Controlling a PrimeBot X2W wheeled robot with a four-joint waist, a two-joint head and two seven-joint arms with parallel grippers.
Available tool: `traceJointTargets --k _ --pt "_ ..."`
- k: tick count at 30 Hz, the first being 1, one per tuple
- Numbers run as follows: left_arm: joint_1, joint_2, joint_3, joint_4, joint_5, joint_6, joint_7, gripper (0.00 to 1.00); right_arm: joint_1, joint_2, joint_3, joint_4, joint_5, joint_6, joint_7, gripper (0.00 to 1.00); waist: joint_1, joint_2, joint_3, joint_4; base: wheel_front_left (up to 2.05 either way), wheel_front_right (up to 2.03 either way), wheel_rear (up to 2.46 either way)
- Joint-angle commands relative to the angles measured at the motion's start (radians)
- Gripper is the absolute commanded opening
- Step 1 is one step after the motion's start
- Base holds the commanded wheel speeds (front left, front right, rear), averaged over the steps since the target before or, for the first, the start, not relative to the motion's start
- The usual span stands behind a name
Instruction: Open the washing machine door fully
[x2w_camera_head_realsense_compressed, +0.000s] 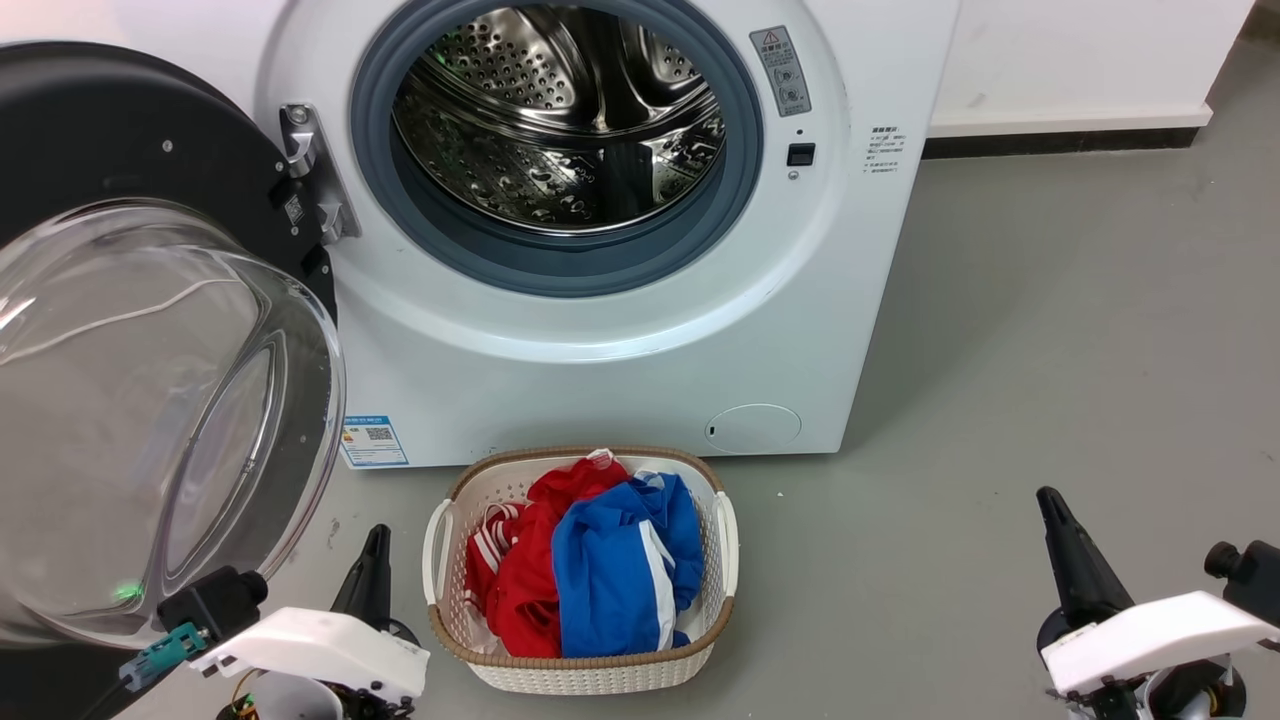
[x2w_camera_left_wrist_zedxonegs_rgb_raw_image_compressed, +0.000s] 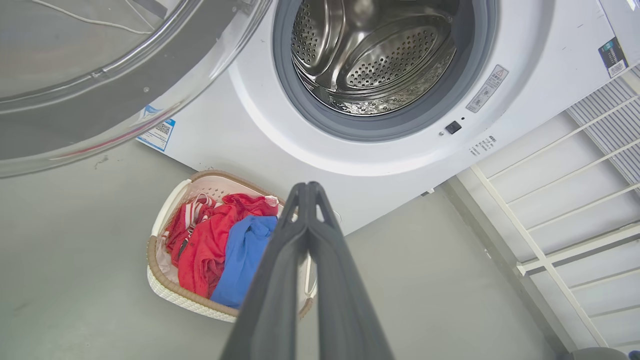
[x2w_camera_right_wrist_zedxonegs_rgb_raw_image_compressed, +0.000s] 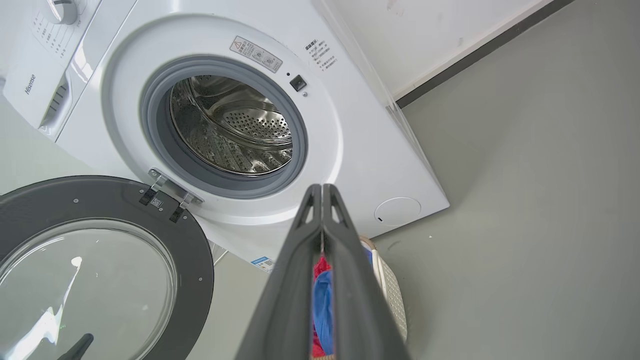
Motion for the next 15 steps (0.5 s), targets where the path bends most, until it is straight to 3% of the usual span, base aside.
traceJointTargets --k 1,15 --pt "-0.031 -0.001 0.016 -0.009 -0.026 -0.01 0.005 0.0 -0.028 0.0 -0.005 -0.007 0.036 0.0 0.001 0.0 0.0 -0.0001 0.0 0.001 0.0 0.0 0.0" --pt "-0.038 -0.032 0.071 -0.002 -0.174 -0.053 0.044 0.0 -0.046 0.007 -0.017 0.016 0.22 0.0 0.017 0.0 0.0 -0.0001 0.003 0.006 0.0 0.0 0.0"
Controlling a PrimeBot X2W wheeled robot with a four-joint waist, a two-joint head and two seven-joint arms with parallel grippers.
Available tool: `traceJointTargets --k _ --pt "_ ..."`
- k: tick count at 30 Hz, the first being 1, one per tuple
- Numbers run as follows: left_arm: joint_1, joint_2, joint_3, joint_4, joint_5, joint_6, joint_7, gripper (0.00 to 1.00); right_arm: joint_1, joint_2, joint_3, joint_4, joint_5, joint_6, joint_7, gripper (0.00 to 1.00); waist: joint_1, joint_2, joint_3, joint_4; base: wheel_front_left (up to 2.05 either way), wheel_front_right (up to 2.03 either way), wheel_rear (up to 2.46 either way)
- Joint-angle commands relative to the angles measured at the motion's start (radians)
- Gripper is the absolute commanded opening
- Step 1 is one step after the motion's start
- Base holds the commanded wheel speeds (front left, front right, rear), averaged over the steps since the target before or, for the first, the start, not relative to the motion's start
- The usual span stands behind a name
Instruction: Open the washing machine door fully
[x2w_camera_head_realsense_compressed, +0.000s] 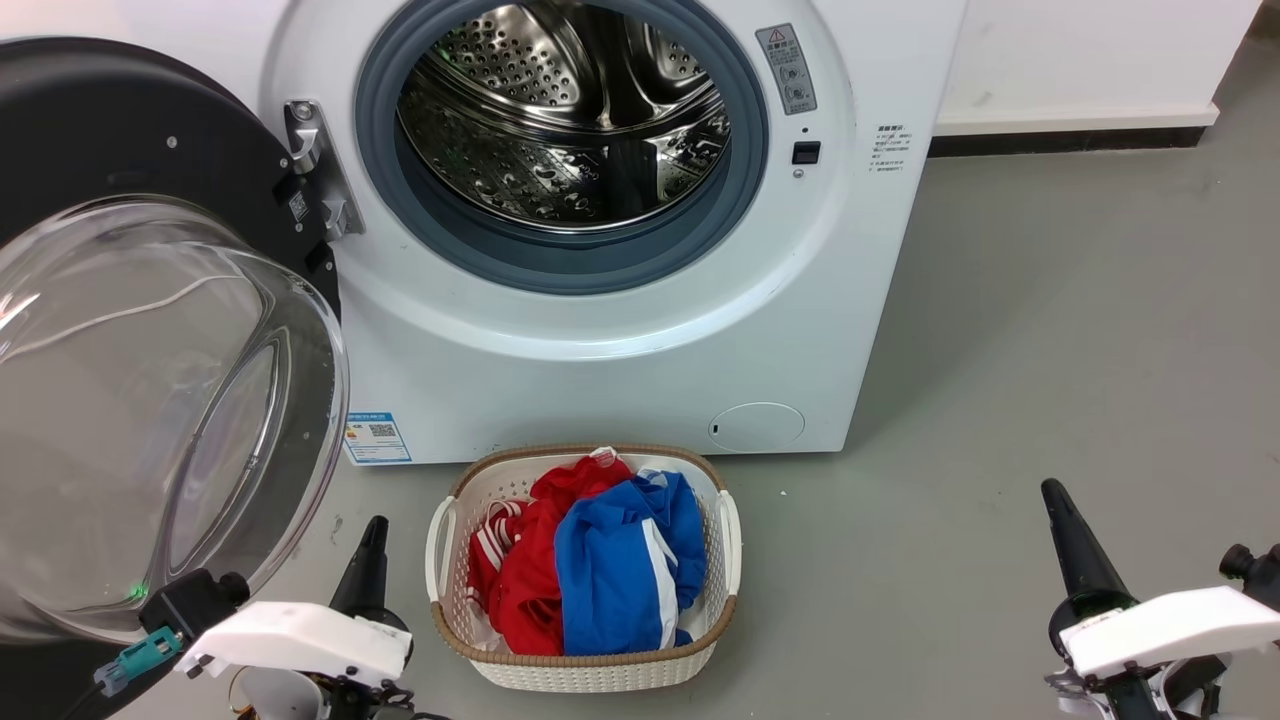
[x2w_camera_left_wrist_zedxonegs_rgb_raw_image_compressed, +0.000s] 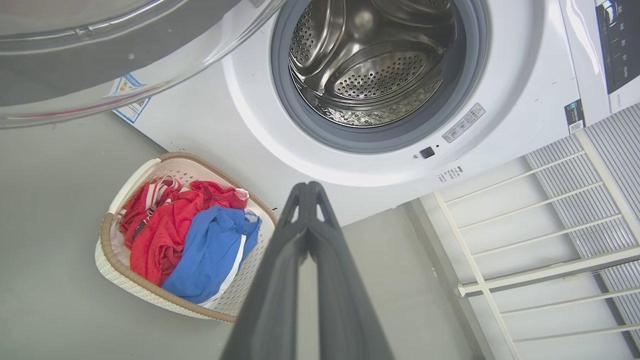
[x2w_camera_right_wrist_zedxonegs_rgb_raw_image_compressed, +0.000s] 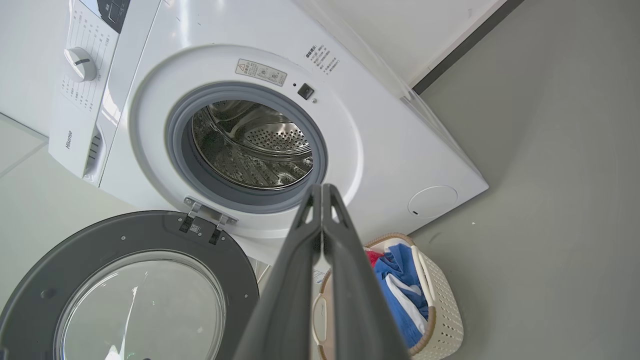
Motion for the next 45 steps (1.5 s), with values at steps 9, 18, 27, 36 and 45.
traceJointTargets --k 9,18,27,36,45 --pt "-0.032 -0.018 0.043 -0.002 -0.099 -0.031 0.027 0.0 -0.036 0.005 -0.011 0.006 0.126 0.0 0.01 0.0 -0.0001 0.0 0.002 0.004 0.0 0.0 0.0" --pt "-0.037 -0.035 0.073 0.002 -0.177 -0.054 0.048 0.0 -0.045 0.008 -0.018 0.018 0.223 0.0 0.019 0.0 -0.0001 0.0 0.004 0.007 0.0 0.0 0.0" --pt "-0.038 -0.049 0.097 0.007 -0.241 -0.073 0.065 0.0 -0.051 0.011 -0.023 0.029 0.302 0.0 0.027 0.0 -0.0001 0.0 0.005 0.01 0.0 0.0 0.0" --pt "-0.042 -0.064 0.123 0.011 -0.307 -0.093 0.083 0.0 -0.059 0.015 -0.029 0.04 0.387 0.0 0.035 0.0 -0.0001 0.0 0.007 0.014 0.0 0.0 0.0" --pt "-0.045 -0.079 0.149 0.016 -0.375 -0.113 0.101 0.0 -0.067 0.018 -0.035 0.051 0.471 0.0 0.044 0.0 -0.0001 0.0 0.009 0.018 0.0 0.0 0.0"
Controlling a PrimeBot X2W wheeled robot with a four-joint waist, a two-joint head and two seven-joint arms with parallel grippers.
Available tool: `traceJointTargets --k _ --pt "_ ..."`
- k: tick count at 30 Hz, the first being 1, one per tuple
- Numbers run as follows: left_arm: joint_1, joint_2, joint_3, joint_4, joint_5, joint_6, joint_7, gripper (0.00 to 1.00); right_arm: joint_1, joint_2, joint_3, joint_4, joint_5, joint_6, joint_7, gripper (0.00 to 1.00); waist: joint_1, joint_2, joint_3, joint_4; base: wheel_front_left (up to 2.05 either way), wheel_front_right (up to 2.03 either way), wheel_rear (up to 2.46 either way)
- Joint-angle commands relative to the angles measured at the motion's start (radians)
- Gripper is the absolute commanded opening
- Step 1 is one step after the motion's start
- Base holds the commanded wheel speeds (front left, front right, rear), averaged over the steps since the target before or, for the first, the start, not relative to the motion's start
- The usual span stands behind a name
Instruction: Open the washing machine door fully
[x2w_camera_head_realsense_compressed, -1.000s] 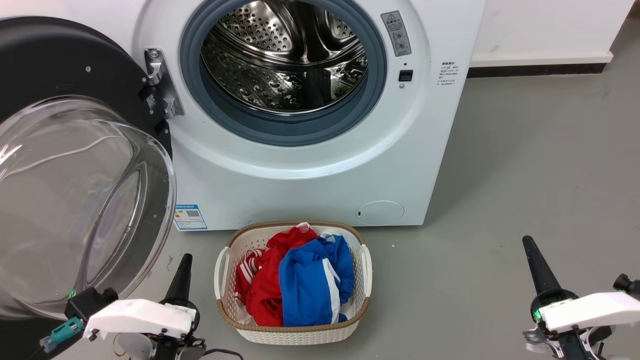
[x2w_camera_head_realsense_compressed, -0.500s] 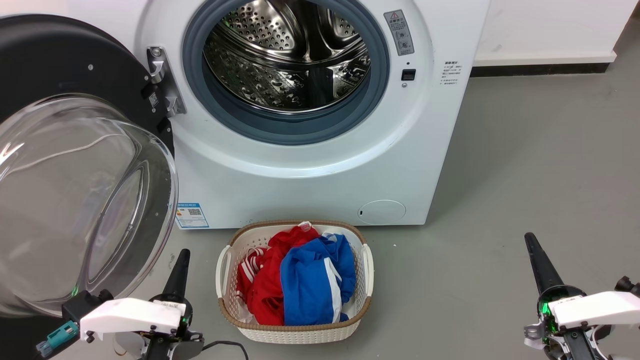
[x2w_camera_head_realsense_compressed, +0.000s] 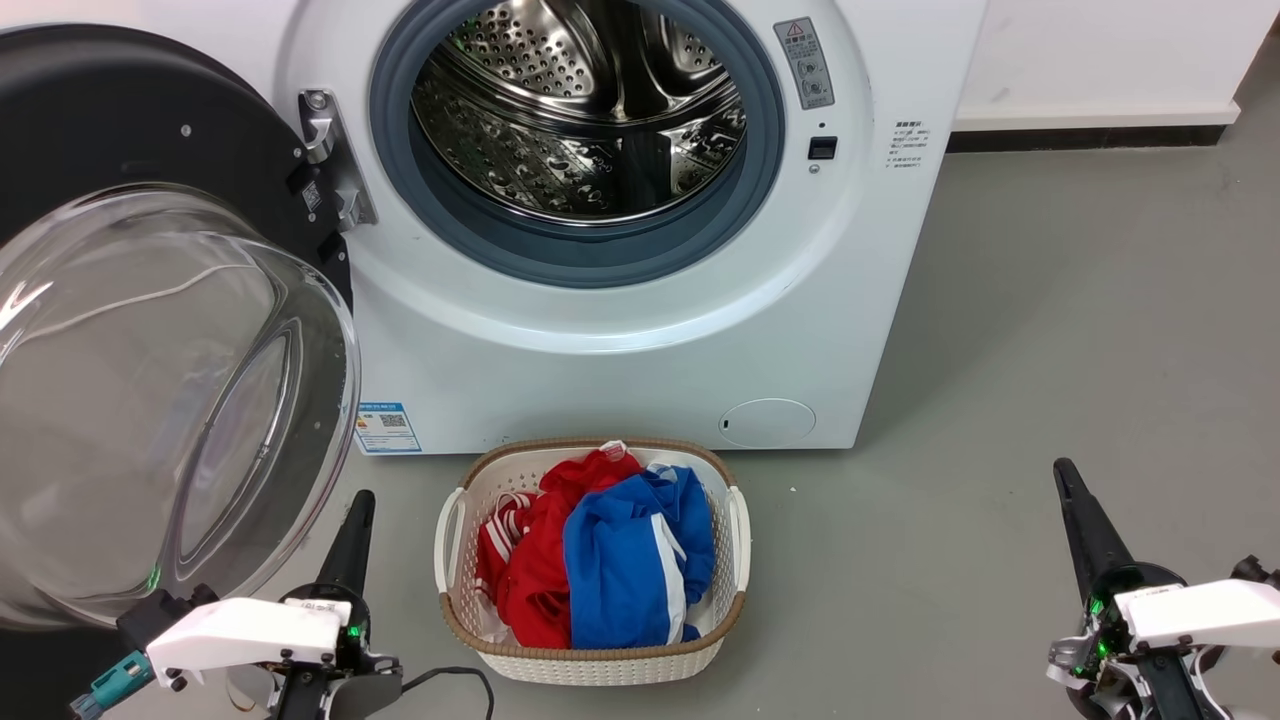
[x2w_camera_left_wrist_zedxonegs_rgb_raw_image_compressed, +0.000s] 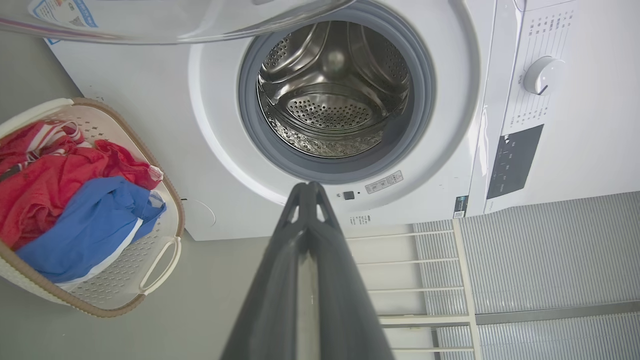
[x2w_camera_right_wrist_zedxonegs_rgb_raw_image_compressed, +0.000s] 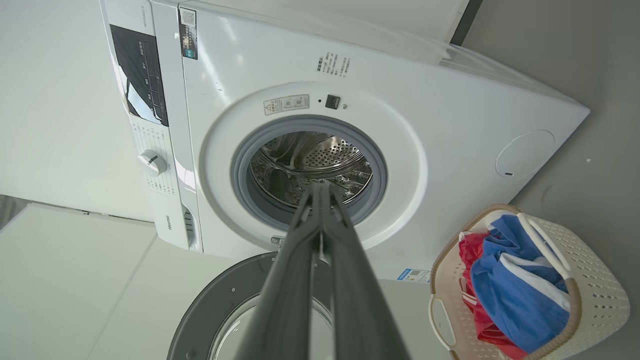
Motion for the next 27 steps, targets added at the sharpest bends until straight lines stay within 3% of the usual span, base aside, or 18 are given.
traceJointTargets --k 1,27 --pt "-0.019 -0.002 0.009 -0.001 -0.015 -0.009 0.005 0.0 -0.02 0.002 -0.003 -0.001 0.018 0.0 0.004 0.0 0.0 0.0 0.0 0.0 0.0 0.0 0.0" --pt "-0.024 -0.036 0.067 0.01 -0.168 -0.054 0.047 0.0 -0.035 0.01 -0.016 0.025 0.21 0.0 0.022 0.0 0.0 0.0 0.006 0.01 0.0 0.0 0.0"
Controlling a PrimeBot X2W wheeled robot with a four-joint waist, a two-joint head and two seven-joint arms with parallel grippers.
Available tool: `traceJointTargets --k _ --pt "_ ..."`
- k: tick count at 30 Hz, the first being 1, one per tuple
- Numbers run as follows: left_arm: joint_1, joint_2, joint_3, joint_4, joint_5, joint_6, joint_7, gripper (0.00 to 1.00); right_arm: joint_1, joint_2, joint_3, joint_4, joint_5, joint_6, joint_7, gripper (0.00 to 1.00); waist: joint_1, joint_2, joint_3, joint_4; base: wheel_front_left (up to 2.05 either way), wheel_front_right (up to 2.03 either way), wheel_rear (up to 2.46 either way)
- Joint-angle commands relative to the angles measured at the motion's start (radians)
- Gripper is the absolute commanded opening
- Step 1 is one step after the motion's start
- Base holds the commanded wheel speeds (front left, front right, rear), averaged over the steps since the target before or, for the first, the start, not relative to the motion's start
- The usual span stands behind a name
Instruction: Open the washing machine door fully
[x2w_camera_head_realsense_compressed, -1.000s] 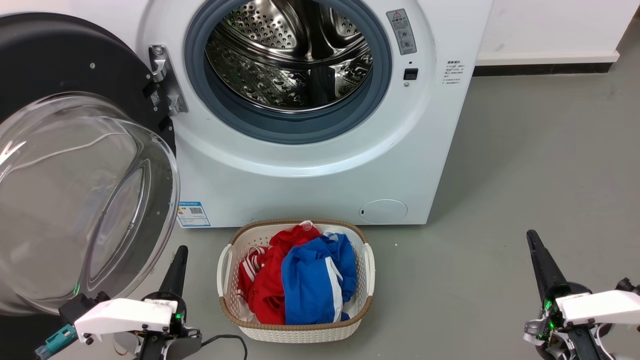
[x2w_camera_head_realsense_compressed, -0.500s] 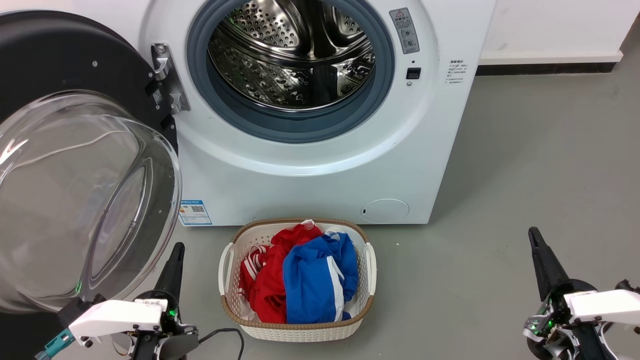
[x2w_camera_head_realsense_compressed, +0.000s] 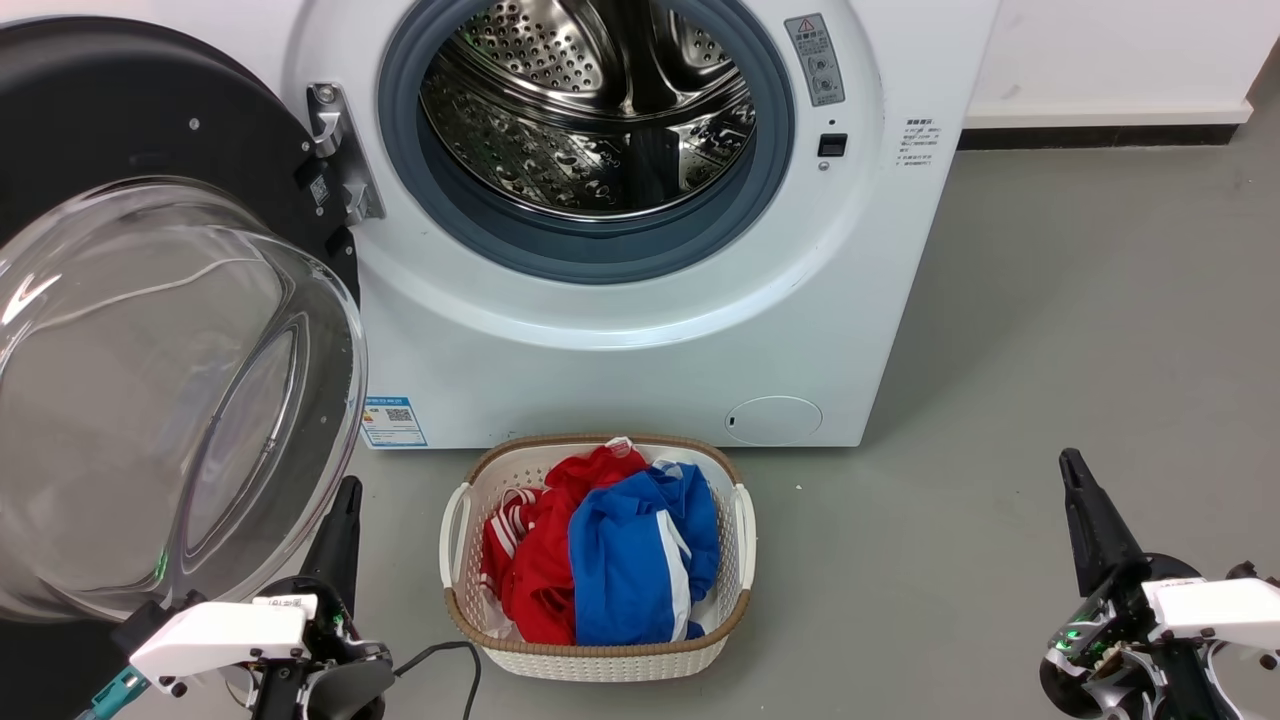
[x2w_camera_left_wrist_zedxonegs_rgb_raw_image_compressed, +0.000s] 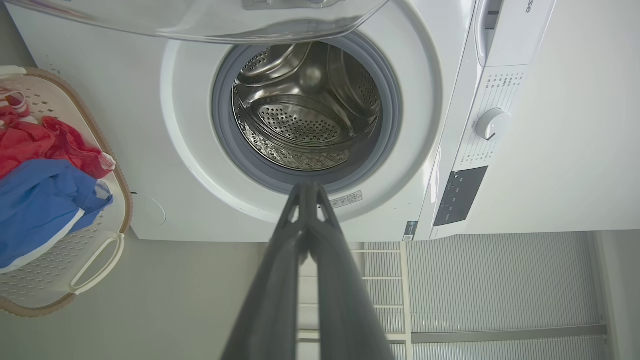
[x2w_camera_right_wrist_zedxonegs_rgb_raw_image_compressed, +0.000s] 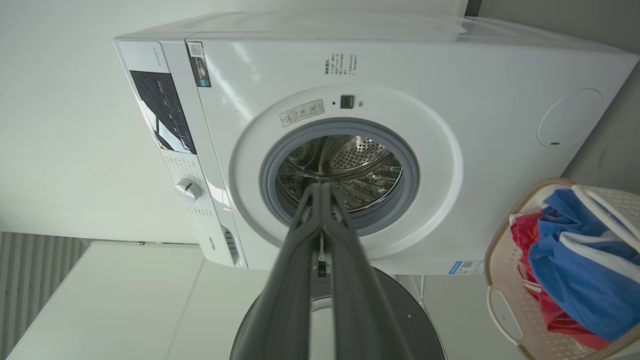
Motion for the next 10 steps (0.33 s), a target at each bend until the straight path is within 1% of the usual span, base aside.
traceJointTargets --k 1,4,10 --pt "-0.01 -0.003 0.007 0.002 -0.016 -0.009 0.008 0.0 -0.015 0.003 -0.003 0.003 0.019 0.0 0.004 0.0 0.0 0.0 0.0 0.0 0.0 0.0 0.0" --pt "-0.011 -0.006 0.012 0.003 -0.028 -0.012 0.009 0.0 -0.016 0.004 -0.004 0.005 0.035 0.0 0.005 0.0 0.0 0.0 0.001 0.002 0.0 0.0 0.0" --pt "-0.011 -0.006 0.012 0.003 -0.025 -0.011 0.01 0.0 -0.014 0.003 -0.003 0.005 0.032 0.0 0.004 0.0 0.0 0.0 0.001 0.002 0.0 0.0 0.0"
